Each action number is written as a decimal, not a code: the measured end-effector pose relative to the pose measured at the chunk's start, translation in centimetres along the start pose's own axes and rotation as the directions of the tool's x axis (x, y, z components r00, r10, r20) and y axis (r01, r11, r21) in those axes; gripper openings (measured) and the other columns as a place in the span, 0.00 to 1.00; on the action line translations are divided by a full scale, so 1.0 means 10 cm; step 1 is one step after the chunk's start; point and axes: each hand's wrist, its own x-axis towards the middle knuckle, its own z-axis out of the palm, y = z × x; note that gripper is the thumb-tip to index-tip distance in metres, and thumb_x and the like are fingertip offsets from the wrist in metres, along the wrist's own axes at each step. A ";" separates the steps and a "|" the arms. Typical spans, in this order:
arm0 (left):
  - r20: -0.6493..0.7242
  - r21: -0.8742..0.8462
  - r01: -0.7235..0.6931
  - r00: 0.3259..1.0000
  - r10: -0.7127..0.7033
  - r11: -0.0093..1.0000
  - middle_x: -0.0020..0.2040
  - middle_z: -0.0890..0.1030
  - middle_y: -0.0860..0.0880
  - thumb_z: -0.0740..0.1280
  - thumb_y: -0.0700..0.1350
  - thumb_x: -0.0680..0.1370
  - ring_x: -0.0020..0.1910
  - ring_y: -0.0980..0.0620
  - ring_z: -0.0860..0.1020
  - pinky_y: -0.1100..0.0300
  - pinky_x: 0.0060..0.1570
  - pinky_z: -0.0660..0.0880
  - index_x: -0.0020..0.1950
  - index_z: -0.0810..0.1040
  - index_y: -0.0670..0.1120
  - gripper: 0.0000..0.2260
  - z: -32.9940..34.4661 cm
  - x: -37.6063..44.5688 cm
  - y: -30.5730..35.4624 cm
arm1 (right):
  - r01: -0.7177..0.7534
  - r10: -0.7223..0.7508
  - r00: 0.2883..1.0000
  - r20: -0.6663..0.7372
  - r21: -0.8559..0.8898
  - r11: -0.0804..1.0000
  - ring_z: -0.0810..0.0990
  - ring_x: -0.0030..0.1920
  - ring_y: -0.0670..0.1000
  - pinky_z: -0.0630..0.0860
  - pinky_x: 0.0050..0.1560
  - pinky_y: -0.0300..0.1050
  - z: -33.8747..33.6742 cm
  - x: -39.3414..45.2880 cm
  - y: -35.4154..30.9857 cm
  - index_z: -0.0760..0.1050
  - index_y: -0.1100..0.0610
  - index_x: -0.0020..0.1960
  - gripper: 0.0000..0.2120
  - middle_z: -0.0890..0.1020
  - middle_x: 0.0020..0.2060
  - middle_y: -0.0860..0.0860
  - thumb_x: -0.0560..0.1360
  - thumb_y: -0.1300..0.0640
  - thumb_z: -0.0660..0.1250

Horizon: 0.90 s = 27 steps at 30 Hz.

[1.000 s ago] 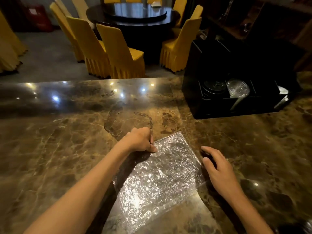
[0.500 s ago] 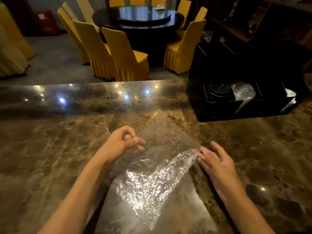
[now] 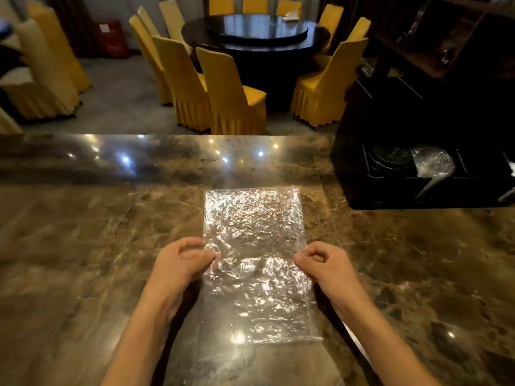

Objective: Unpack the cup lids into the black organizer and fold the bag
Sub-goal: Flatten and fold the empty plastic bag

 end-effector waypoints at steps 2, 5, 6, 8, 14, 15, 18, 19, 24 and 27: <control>0.062 0.056 0.010 0.998 -0.014 0.998 0.41 0.79 0.35 0.76 0.34 0.71 0.36 0.46 0.74 0.60 0.33 0.70 0.46 0.83 0.40 0.07 -0.04 -0.03 -0.01 | 0.022 -0.022 1.000 -0.002 -0.011 1.000 0.73 0.31 0.45 0.70 0.35 0.37 -0.03 0.04 0.02 0.80 0.57 0.38 0.07 0.77 0.28 0.47 0.73 0.57 0.74; 0.093 0.241 -0.064 0.995 0.042 0.968 0.33 0.77 0.38 0.78 0.39 0.71 0.27 0.51 0.70 0.63 0.28 0.66 0.39 0.84 0.41 0.04 -0.07 -0.03 -0.01 | 0.075 -0.074 0.997 0.012 -0.088 0.993 0.73 0.29 0.42 0.70 0.32 0.32 -0.09 0.08 0.02 0.82 0.54 0.36 0.08 0.79 0.27 0.45 0.74 0.57 0.73; 0.096 0.285 -0.096 0.993 0.071 0.954 0.32 0.79 0.38 0.78 0.39 0.71 0.28 0.50 0.71 0.62 0.28 0.67 0.38 0.84 0.42 0.05 -0.06 -0.02 0.00 | 0.092 -0.090 0.996 0.017 -0.123 0.988 0.74 0.28 0.42 0.70 0.31 0.31 -0.12 0.10 0.01 0.83 0.54 0.36 0.08 0.80 0.27 0.45 0.74 0.57 0.73; 0.114 0.353 -0.167 0.984 0.135 0.921 0.32 0.84 0.41 0.77 0.38 0.72 0.30 0.51 0.77 0.66 0.30 0.72 0.37 0.84 0.43 0.05 -0.06 0.01 0.03 | 0.127 -0.125 0.992 0.020 -0.199 0.972 0.78 0.30 0.40 0.72 0.34 0.30 -0.16 0.14 -0.01 0.84 0.52 0.36 0.07 0.84 0.30 0.45 0.73 0.58 0.74; 0.206 0.546 -0.320 0.947 0.246 0.774 0.34 0.85 0.50 0.77 0.37 0.72 0.30 0.62 0.79 0.72 0.33 0.73 0.35 0.83 0.48 0.08 -0.04 0.18 0.03 | 0.184 -0.161 0.983 0.093 -0.355 0.917 0.83 0.38 0.43 0.76 0.40 0.34 -0.29 0.36 -0.07 0.84 0.49 0.40 0.04 0.86 0.37 0.44 0.70 0.58 0.76; 0.208 0.558 -0.329 0.944 0.256 0.762 0.34 0.85 0.50 0.78 0.38 0.71 0.30 0.61 0.79 0.72 0.33 0.73 0.34 0.83 0.49 0.09 -0.04 0.21 0.03 | 0.188 -0.162 0.982 0.100 -0.376 0.907 0.83 0.38 0.42 0.76 0.41 0.35 -0.30 0.41 -0.07 0.84 0.49 0.39 0.05 0.86 0.37 0.44 0.70 0.58 0.77; 0.221 0.634 -0.401 0.913 0.342 0.662 0.33 0.82 0.51 0.79 0.41 0.70 0.34 0.60 0.79 0.69 0.36 0.72 0.31 0.79 0.53 0.13 -0.06 0.26 -0.01 | 0.257 -0.226 0.966 0.124 -0.471 0.844 0.82 0.42 0.42 0.77 0.47 0.41 -0.34 0.51 -0.05 0.83 0.49 0.38 0.06 0.85 0.37 0.44 0.69 0.59 0.77; 0.236 0.661 -0.435 0.894 0.381 0.612 0.33 0.80 0.53 0.79 0.41 0.69 0.35 0.59 0.78 0.67 0.36 0.72 0.31 0.76 0.53 0.15 -0.07 0.27 -0.01 | 0.302 -0.261 0.953 0.152 -0.505 0.809 0.82 0.43 0.43 0.77 0.49 0.43 -0.35 0.53 -0.05 0.82 0.50 0.37 0.07 0.84 0.39 0.44 0.69 0.60 0.77; 0.435 0.656 -0.649 0.742 0.510 0.384 0.41 0.82 0.51 0.77 0.38 0.71 0.42 0.53 0.79 0.51 0.44 0.78 0.40 0.85 0.43 0.03 -0.15 0.20 -0.05 | 0.550 -0.457 0.830 0.320 -0.607 0.574 0.78 0.46 0.50 0.73 0.49 0.52 -0.42 0.50 0.09 0.82 0.54 0.41 0.06 0.80 0.42 0.46 0.69 0.63 0.77; 0.483 0.643 -0.692 0.699 0.527 0.328 0.45 0.81 0.49 0.75 0.35 0.73 0.43 0.51 0.81 0.51 0.43 0.79 0.50 0.87 0.42 0.07 -0.17 0.15 -0.08 | 0.564 -0.486 0.814 0.317 -0.632 0.531 0.79 0.48 0.53 0.73 0.52 0.55 -0.44 0.47 0.17 0.85 0.56 0.50 0.10 0.82 0.45 0.50 0.71 0.66 0.75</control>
